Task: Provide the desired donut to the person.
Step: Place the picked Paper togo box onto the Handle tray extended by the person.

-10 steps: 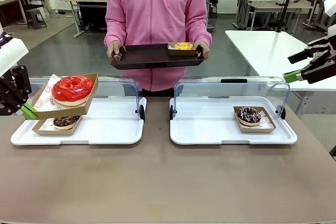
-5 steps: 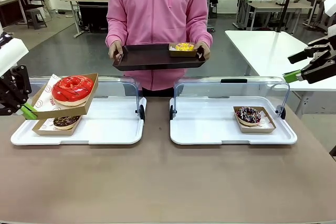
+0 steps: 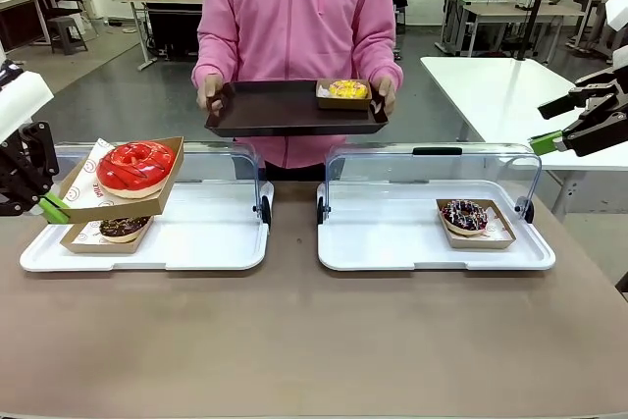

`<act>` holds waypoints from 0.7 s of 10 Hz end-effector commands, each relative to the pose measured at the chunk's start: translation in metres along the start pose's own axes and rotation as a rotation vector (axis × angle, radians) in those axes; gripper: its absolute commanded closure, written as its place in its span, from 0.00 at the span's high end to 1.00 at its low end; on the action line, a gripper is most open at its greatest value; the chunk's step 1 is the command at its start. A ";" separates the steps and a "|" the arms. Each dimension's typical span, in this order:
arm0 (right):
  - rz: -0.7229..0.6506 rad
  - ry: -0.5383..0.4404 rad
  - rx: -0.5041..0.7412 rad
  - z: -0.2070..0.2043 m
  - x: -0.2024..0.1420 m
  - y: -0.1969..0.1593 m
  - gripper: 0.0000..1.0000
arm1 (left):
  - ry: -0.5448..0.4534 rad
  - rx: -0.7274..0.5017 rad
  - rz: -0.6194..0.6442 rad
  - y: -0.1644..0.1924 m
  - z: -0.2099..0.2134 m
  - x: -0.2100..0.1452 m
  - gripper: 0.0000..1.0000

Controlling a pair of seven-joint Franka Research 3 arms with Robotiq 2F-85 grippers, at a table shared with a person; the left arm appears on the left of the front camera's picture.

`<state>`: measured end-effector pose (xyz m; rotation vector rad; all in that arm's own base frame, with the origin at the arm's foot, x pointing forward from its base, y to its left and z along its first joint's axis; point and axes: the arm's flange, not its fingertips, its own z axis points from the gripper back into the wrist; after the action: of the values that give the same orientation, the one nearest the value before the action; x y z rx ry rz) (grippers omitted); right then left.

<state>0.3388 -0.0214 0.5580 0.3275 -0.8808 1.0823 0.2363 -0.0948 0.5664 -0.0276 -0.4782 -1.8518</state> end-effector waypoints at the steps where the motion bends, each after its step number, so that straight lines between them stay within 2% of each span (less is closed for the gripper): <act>1: -0.001 0.001 0.002 -0.001 -0.002 0.001 1.00 | -0.001 0.013 -0.003 0.003 0.000 0.002 0.00; 7: -0.001 0.001 0.002 -0.001 -0.002 0.001 1.00 | -0.001 0.013 -0.003 0.003 0.000 0.002 0.00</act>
<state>0.3388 -0.0214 0.5580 0.3275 -0.8808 1.0823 0.2363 -0.0948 0.5664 -0.0276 -0.4783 -1.8518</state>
